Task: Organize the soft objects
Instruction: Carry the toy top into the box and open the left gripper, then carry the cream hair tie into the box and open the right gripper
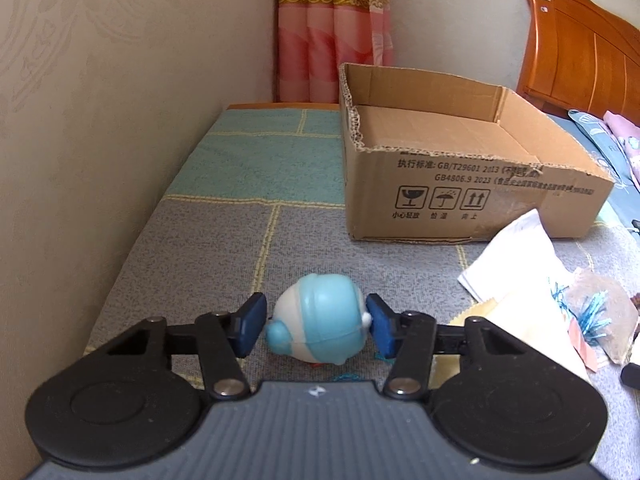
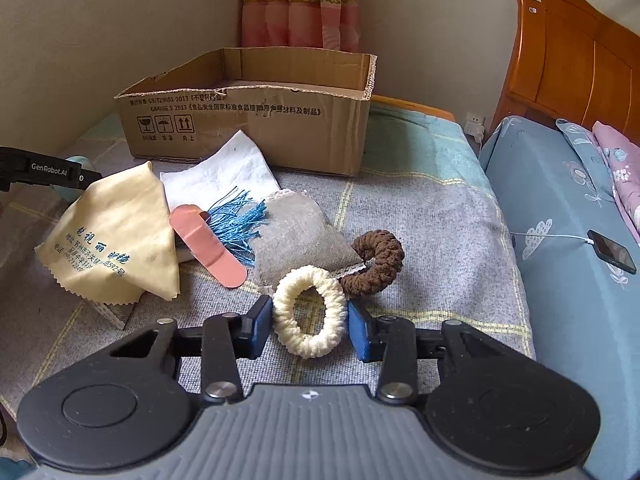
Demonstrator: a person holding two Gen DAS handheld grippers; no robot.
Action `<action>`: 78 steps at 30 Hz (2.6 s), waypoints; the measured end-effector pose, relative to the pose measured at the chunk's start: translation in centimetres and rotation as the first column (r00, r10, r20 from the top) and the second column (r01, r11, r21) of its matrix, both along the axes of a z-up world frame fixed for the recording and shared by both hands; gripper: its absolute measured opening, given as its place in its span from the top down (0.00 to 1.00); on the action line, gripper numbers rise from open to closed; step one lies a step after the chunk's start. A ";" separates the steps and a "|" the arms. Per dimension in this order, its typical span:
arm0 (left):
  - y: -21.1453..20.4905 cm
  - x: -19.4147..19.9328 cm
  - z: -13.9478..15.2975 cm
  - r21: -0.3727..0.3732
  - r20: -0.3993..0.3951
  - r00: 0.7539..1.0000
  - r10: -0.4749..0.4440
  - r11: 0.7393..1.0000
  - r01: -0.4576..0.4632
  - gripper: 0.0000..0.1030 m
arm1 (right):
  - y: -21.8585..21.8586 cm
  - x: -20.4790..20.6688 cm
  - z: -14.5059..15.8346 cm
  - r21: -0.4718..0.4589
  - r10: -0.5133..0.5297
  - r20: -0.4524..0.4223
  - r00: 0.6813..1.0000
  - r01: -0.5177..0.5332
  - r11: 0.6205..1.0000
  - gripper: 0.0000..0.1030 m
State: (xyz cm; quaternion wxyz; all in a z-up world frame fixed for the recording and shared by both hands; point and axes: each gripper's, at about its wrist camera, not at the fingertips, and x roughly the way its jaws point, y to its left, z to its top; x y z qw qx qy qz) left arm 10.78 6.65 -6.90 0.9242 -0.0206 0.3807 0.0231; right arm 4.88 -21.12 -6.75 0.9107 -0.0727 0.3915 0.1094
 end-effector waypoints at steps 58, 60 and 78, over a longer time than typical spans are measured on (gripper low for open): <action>-1.4 1.4 9.1 0.116 0.168 0.972 -0.165 0.982 0.147 0.01 | 2.0 8.0 10.1 0.046 0.146 0.146 0.979 -0.154 0.987 0.57; -0.4 0.1 8.2 0.097 0.187 0.977 -0.100 0.992 0.083 0.01 | 2.5 9.6 10.6 0.046 0.151 0.149 0.977 -0.159 0.986 0.57; 2.9 -3.7 5.2 0.084 0.127 0.992 -0.014 0.996 0.004 0.01 | 6.4 24.7 11.4 -0.034 0.060 0.123 0.991 -0.056 0.998 0.00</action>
